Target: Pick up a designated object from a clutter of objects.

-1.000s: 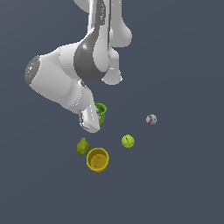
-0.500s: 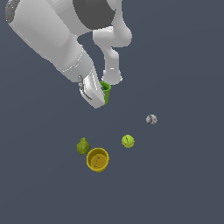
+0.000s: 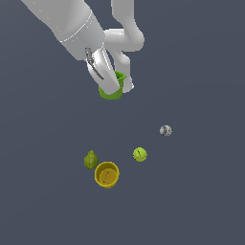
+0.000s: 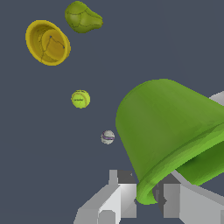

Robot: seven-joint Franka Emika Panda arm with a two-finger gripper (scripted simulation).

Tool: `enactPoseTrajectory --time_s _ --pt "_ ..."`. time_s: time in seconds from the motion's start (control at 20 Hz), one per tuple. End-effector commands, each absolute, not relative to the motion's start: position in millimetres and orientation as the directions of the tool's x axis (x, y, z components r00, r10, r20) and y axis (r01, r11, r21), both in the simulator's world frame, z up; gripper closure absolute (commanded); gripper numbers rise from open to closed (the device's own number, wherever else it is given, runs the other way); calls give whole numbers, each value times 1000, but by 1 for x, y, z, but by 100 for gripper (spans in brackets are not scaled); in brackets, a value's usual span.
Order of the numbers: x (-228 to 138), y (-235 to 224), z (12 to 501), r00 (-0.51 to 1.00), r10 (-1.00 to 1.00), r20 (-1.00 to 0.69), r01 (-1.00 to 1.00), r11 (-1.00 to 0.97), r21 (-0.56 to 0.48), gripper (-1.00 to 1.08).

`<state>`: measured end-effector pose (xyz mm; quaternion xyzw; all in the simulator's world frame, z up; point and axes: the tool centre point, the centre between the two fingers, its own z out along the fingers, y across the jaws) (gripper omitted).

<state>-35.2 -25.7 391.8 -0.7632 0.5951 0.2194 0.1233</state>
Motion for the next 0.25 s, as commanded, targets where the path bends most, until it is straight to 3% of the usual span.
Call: enactPoseTrajectory --time_s 0.0,0.2 --pt "-36 -24 401 195 -854 -482 -963 -261 73 108" --pt "-36 -23 404 195 -854 -483 -963 -261 72 108"
